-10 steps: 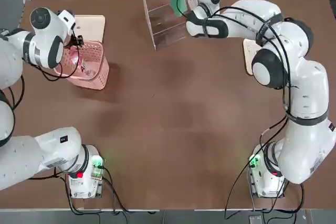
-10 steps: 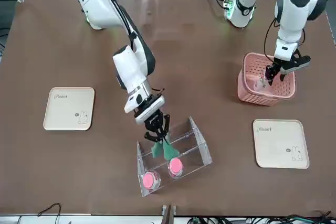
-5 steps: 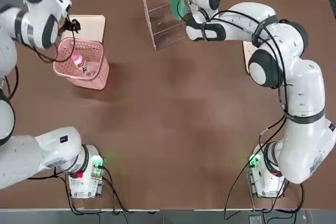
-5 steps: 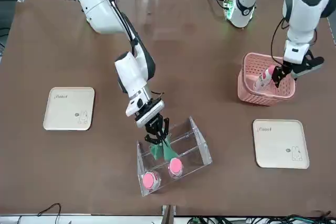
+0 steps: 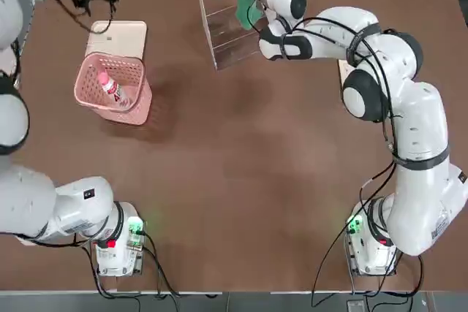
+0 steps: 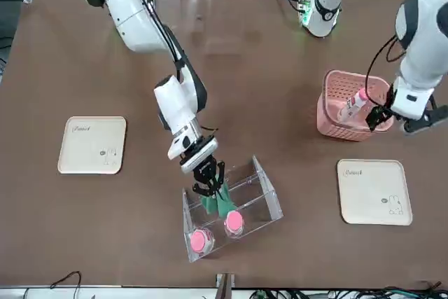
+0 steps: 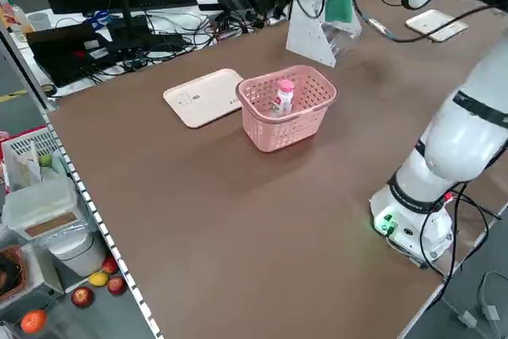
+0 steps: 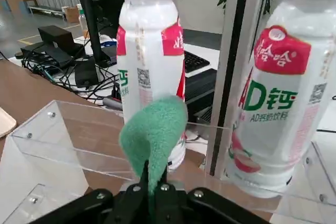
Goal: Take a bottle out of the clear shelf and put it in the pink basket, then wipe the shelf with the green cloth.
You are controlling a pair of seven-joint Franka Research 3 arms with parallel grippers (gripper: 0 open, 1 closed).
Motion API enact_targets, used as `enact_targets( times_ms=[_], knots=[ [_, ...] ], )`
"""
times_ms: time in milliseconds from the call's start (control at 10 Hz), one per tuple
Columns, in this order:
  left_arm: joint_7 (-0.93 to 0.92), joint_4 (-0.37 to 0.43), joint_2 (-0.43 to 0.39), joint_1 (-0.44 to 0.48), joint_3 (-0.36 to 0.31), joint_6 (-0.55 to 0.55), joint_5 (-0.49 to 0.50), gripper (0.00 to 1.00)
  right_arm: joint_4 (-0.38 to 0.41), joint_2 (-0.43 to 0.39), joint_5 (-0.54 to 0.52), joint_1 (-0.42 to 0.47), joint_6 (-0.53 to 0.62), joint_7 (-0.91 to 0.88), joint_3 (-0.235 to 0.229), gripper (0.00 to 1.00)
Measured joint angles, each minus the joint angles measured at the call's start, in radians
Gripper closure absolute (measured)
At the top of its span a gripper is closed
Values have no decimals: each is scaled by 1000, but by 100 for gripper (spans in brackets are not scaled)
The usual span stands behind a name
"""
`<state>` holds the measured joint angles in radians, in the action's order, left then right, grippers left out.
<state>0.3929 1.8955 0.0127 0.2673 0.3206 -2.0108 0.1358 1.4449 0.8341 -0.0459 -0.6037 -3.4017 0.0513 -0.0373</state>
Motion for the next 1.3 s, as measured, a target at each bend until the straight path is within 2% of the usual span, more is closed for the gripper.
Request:
enact_targets(
  times_ms=[200,300,400,500,1000,1300],
  knots=[
    [-5,-173,41,0,2,130,-76,0,-25,12,0,-3,-1,0,1,97],
    [-23,-246,47,1,2,229,-88,0,-38,13,0,-8,-1,0,2,97],
    [-55,-310,53,0,2,325,-89,0,-49,17,0,-13,0,1,4,97],
    [-97,-346,58,0,5,376,-89,0,-63,25,3,-18,0,3,5,97],
    [-473,-391,64,32,16,409,-89,0,-138,85,27,-37,0,9,8,97],
    [-488,-395,67,27,18,411,-89,0,-168,109,42,-51,0,15,15,97]
  ],
)
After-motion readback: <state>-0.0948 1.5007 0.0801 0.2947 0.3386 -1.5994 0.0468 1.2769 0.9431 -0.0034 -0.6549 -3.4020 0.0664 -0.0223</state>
